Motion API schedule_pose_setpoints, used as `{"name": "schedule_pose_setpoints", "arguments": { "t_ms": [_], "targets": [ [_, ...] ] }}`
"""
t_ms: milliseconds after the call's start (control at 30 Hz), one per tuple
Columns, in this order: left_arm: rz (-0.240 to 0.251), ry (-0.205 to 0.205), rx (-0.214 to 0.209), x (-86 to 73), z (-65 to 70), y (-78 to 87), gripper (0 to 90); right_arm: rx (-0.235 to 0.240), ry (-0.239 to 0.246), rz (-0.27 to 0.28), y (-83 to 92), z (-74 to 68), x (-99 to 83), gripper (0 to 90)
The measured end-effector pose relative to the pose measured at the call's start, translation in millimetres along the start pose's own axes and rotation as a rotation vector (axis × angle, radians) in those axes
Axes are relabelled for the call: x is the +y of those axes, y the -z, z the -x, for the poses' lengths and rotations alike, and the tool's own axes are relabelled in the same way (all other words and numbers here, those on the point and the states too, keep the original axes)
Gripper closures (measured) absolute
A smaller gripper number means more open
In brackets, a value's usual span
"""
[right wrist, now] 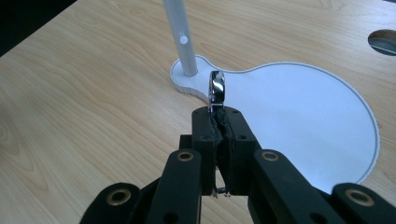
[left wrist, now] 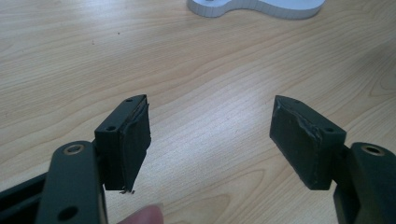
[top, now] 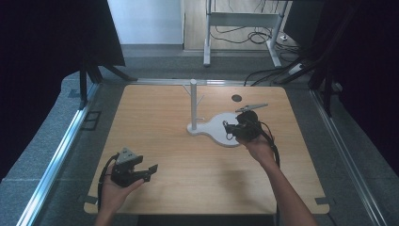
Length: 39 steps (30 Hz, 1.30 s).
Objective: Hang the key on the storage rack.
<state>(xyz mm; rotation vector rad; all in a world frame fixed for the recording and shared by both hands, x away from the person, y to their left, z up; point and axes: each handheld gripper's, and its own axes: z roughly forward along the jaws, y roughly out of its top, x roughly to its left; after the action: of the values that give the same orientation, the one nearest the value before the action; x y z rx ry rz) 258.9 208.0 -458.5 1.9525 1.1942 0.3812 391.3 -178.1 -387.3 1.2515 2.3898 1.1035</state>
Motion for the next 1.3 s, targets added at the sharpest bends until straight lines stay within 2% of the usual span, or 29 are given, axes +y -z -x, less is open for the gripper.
{"name": "schedule_pose_setpoints", "arguments": {
  "t_ms": [267,700,1300],
  "targets": [
    [0.001,0.0,-0.002,-0.1,-0.4,0.1,29.4,-0.008,0.003,-0.024,-8.4,0.0,5.1,85.0],
    [0.009,0.006,0.002,0.0,-3.5,3.9,29.5,-0.03,0.031,-0.07,-37.5,-15.4,18.0,85.0],
    [0.002,0.002,-0.003,-0.5,-2.7,1.5,29.4,-0.056,0.023,-0.086,-60.3,-15.6,22.4,85.1]
  ]
}}
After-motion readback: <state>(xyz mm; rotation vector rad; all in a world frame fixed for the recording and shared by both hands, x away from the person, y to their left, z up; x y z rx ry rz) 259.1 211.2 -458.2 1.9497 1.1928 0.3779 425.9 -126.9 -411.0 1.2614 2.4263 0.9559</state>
